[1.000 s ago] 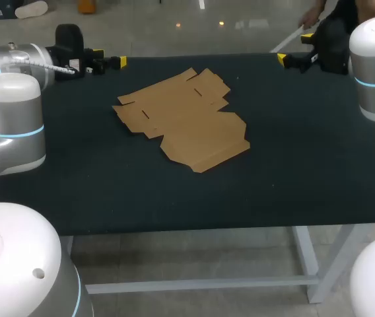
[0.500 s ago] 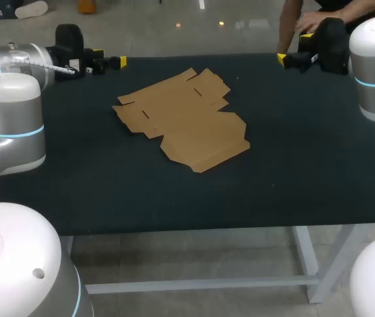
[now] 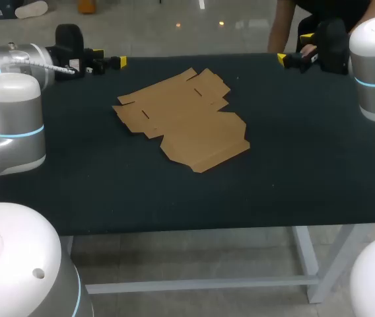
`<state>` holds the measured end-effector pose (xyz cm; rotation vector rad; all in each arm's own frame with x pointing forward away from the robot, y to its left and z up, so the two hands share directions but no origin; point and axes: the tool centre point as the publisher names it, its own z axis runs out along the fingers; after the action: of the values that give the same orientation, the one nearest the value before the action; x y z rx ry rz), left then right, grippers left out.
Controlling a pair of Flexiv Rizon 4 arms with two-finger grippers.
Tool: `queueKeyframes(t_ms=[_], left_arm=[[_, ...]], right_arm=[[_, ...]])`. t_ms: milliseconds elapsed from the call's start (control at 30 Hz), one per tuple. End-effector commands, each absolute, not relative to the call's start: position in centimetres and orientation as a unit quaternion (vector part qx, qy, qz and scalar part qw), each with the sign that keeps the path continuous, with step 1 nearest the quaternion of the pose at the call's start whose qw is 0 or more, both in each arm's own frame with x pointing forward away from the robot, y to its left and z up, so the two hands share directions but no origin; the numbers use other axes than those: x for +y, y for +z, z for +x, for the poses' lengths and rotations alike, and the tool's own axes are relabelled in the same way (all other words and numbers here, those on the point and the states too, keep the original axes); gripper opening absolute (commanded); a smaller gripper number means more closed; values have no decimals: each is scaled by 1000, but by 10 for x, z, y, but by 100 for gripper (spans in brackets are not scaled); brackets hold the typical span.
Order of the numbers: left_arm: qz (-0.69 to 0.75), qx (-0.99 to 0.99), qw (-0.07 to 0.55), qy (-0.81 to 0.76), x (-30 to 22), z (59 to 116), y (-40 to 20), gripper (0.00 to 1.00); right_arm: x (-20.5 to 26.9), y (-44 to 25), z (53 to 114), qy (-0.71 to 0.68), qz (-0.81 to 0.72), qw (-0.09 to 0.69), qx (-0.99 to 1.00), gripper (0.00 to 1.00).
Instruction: Assemble the packaging by folding the flat box into shape, placing the metal phone stand inside, and closing the box properly
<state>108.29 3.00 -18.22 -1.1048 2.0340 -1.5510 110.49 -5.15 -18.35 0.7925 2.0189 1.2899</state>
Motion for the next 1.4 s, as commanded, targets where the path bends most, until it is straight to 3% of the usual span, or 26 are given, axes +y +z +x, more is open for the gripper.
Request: queueKeyframes(t_ms=[33,233,567,1133,1300,1400], left_arm=[[-391,718,177,-548,30,1083,-182,100],[-415,710,170,-544,25,1083,-179,100],[-538,662,91,-513,30,1070,-177,100],[-611,667,-6,-427,46,1038,-197,100],[-666,646,-16,-372,50,1035,-208,100],[-678,645,0,-351,52,1035,-213,100]], right_arm=[[-51,-184,1104,487,299,305,761,100],[-51,-184,1105,487,299,304,762,100],[-55,-193,1099,402,381,251,794,100],[-75,-217,1079,328,483,83,807,100],[-84,-230,1079,291,532,18,795,100],[-84,-230,1079,291,532,18,795,100]])
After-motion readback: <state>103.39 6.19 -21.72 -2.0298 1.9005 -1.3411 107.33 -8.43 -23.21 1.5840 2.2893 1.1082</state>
